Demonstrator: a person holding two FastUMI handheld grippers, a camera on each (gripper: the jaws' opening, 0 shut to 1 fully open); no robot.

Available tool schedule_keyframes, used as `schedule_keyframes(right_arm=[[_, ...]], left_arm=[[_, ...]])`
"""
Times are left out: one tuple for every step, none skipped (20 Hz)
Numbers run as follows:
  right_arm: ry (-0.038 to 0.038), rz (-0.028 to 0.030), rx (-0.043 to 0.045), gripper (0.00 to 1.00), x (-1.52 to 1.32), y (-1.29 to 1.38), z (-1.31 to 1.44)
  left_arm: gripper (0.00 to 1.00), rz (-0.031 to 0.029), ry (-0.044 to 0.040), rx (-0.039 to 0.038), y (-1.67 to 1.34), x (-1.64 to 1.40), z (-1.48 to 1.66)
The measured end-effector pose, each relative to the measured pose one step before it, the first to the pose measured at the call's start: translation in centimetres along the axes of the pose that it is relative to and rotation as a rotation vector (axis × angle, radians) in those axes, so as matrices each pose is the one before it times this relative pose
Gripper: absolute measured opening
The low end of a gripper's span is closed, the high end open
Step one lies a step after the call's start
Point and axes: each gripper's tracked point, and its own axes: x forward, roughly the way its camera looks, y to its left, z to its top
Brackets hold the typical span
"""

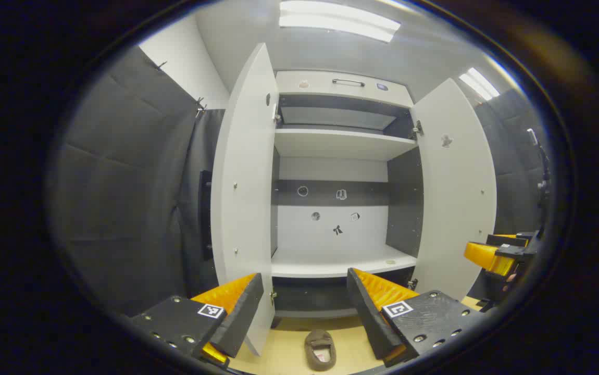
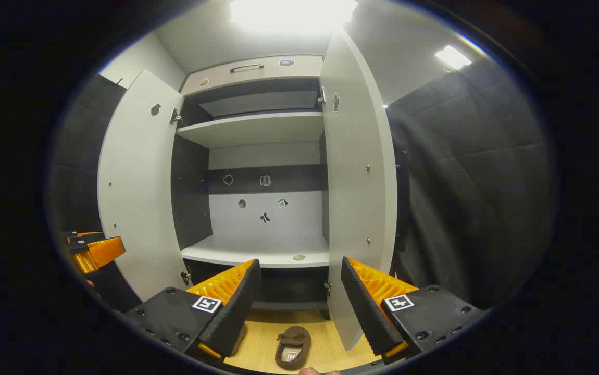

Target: Grab one shoe with the right hand and put it into the shoe cabinet, grab the other shoe with the left hand and put it into the shoe cabinet; then close the right door with the right hand and the left door with the left hand.

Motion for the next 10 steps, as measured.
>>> schedule_keyframes(right_arm=[[0.00424,-0.00221,0.00204,0.98,0.028,0.007,-0.105],[0.00251,-0.00316,0.00163,0.98,0.019,-0.010,-0.101],[0.00153,-0.00285,-0.00198,0.98,0.049,-0.054,-0.018],[0.00303,-0.00330,-0.00297,0.98,0.102,-0.001,-0.093],[0.00332,-0.00038,-0.00183,0.98,0.070,0.092,-0.074],[0.00424,0.00043,-0.00121,0.98,0.109,0.064,-0.145],[0.00377,0.00005,-0.00079,0.98,0.088,0.104,-0.023],[0.00079,0.00060,-0.00060,0.98,0.114,0.078,-0.014],[-0.00137,0.00058,-0.00033,0.98,0.116,0.170,0.163],[-0.00196,0.00025,-0.00147,0.98,0.120,0.123,0.002]], left_arm=[[0.94,0.00159,0.00773,0.00121,-0.013,0.128,-0.413],[1.00,-0.00093,0.00327,-0.00484,-0.131,0.055,-0.074],[0.87,-0.00610,-0.00109,-0.00755,-0.223,0.109,-0.039],[1.00,-0.00864,-0.00318,-0.00467,-0.198,0.119,0.049],[1.00,-0.00602,-0.00233,-0.00014,-0.111,0.047,-0.050],[1.00,-0.00181,0.00103,0.00383,0.012,0.109,-0.041],[1.00,-0.00064,0.00253,0.00435,0.015,-0.051,-0.311],[1.00,-0.00078,0.00370,0.00209,-0.010,0.036,-0.054],[1.00,-0.00092,0.00064,-0.00135,0.021,0.119,-0.150],[1.00,-0.00061,-0.00014,-0.00350,0.061,0.078,-0.032]])
